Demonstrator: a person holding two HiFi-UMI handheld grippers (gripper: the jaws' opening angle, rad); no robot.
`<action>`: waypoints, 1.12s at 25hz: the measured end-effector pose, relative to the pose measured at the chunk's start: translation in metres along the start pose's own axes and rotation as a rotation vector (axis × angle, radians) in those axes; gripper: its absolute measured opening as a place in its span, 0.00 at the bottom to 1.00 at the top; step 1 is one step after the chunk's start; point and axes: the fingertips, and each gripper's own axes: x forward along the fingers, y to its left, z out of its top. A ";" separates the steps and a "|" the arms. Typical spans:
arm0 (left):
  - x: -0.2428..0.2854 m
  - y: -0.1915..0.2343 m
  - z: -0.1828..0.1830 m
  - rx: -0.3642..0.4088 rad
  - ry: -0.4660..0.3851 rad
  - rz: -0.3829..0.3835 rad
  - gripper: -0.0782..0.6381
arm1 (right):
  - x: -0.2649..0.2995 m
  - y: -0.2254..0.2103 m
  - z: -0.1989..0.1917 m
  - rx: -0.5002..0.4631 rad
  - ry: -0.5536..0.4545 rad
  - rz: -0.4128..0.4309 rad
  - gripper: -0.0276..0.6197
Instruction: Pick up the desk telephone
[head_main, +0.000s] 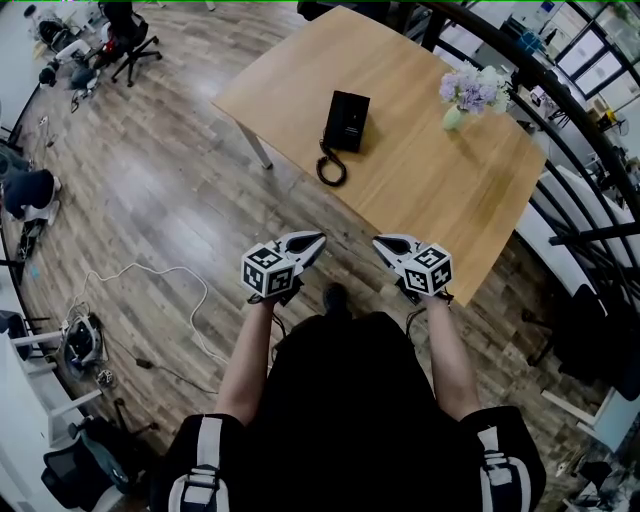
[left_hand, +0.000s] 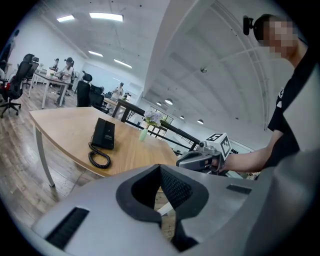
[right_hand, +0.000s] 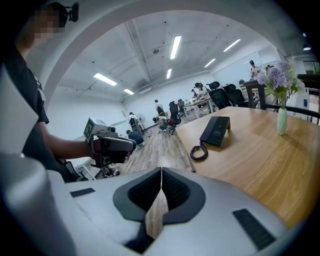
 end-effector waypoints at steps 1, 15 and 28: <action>-0.001 0.001 0.001 -0.002 0.000 -0.003 0.14 | 0.001 0.000 0.000 0.000 0.001 -0.002 0.08; -0.020 0.015 -0.007 -0.021 -0.016 0.013 0.14 | 0.015 0.013 -0.003 -0.014 0.033 0.002 0.08; -0.026 0.028 -0.002 -0.039 -0.019 0.045 0.14 | 0.032 0.006 0.005 -0.004 0.038 0.025 0.08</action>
